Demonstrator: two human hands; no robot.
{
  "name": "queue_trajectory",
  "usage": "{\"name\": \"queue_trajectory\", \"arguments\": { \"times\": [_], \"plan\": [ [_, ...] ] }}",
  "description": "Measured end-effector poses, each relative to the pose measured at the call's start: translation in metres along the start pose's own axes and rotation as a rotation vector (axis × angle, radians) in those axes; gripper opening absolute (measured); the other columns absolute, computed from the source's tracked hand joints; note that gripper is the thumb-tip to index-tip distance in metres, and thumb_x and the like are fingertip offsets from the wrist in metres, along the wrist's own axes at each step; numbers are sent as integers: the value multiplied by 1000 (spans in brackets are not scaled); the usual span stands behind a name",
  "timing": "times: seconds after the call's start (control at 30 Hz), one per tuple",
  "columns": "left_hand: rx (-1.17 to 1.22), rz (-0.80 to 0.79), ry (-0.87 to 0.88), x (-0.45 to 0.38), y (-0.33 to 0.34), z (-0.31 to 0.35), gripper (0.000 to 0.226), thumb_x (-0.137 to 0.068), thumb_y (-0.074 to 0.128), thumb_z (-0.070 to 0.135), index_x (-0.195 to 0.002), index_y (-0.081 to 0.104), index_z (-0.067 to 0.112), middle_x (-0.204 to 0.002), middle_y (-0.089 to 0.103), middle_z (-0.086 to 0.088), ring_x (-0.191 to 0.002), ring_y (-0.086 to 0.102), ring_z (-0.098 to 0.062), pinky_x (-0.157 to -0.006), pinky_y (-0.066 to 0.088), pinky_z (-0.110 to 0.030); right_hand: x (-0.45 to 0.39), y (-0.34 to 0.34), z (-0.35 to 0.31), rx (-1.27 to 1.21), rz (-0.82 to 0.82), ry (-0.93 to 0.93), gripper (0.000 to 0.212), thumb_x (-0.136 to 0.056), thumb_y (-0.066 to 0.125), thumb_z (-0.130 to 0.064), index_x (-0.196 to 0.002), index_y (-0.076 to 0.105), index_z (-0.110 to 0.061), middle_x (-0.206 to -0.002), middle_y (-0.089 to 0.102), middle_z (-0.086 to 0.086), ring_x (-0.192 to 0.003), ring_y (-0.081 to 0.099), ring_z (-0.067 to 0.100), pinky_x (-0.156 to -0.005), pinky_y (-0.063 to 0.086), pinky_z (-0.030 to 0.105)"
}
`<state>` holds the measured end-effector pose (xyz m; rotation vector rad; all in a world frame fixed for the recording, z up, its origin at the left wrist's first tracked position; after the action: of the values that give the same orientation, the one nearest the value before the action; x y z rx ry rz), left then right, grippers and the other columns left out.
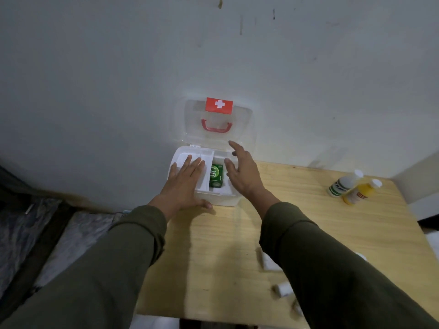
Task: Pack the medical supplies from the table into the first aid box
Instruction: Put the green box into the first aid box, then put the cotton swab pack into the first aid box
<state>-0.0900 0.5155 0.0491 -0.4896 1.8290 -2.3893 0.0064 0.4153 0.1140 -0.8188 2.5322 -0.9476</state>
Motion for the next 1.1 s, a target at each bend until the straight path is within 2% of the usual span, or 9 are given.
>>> {"name": "queue_trajectory", "arguments": {
  "times": [0.07,0.2,0.3,0.37,0.43,0.6,0.73,0.93,1.1],
  "plan": [
    [45,50,20,5,-7,10,123,-63,62,75,-150,-6,21,-160,-10,3,-144,-20,-16,-115,-13,-46,5,-21,2,17,52,-14,47,-96,48,-25,-140,35,-25,-131,49,14,-119,52,25,-97,49,40],
    [124,207,87,23,-25,42,113,-67,69,64,-150,7,19,-160,4,4,-146,-11,-13,-117,-9,-42,19,-58,18,89,88,-11,49,-93,52,-23,-139,37,-24,-127,52,13,-115,53,22,-92,43,30],
    [141,341,146,47,-28,69,103,-69,71,57,-148,20,16,-158,19,1,-147,2,-15,-118,0,-39,41,-75,38,133,67,-1,50,-91,55,-22,-139,37,-24,-125,53,11,-113,53,21,-89,40,27],
    [171,371,134,63,-14,80,98,-70,71,55,-146,25,15,-156,24,-1,-147,8,-17,-117,6,-40,61,-77,54,165,9,11,52,-90,57,-24,-138,37,-25,-124,53,11,-111,55,21,-90,44,30],
    [176,323,82,76,14,89,94,-73,68,56,-146,25,15,-155,24,-2,-147,10,-17,-117,8,-41,83,-76,74,183,-60,34,54,-88,60,-26,-137,38,-27,-123,52,10,-105,59,23,-88,48,34],
    [200,24,-128,99,101,103,98,-75,61,63,-149,14,20,-159,8,3,-147,-4,-15,-116,5,-43,141,-73,119,212,-231,57,66,-79,73,-26,-136,41,-26,-121,54,11,-95,58,17,-78,40,23],
    [181,-123,-237,111,138,110,103,-74,62,62,-149,5,20,-160,-3,1,-147,-8,-19,-116,4,-50,171,-68,153,219,-332,113,79,-72,80,-26,-138,38,-29,-129,53,9,-116,53,22,-93,42,32],
    [167,-155,-296,108,143,108,103,-75,65,58,-150,4,22,-160,-6,2,-147,-7,-19,-116,4,-52,187,-53,185,314,-429,119,82,-71,80,-25,-141,38,-24,-142,43,7,-131,38,25,-104,31,32],
    [171,-153,-304,109,144,109,103,-76,65,57,-150,3,22,-160,-7,3,-147,-8,-18,-117,3,-51,185,-52,188,335,-419,81,81,-70,81,-24,-140,39,-22,-138,46,8,-129,37,26,-104,31,33]
  ]
}}
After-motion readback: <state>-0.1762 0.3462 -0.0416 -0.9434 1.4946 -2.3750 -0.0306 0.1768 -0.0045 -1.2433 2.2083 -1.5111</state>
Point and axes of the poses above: each hand's wrist, its own x-axis away from the middle knuckle, its own y-axis out of the palm, z = x × y, the point moved 10 cm from there along -x, towards the middle knuckle
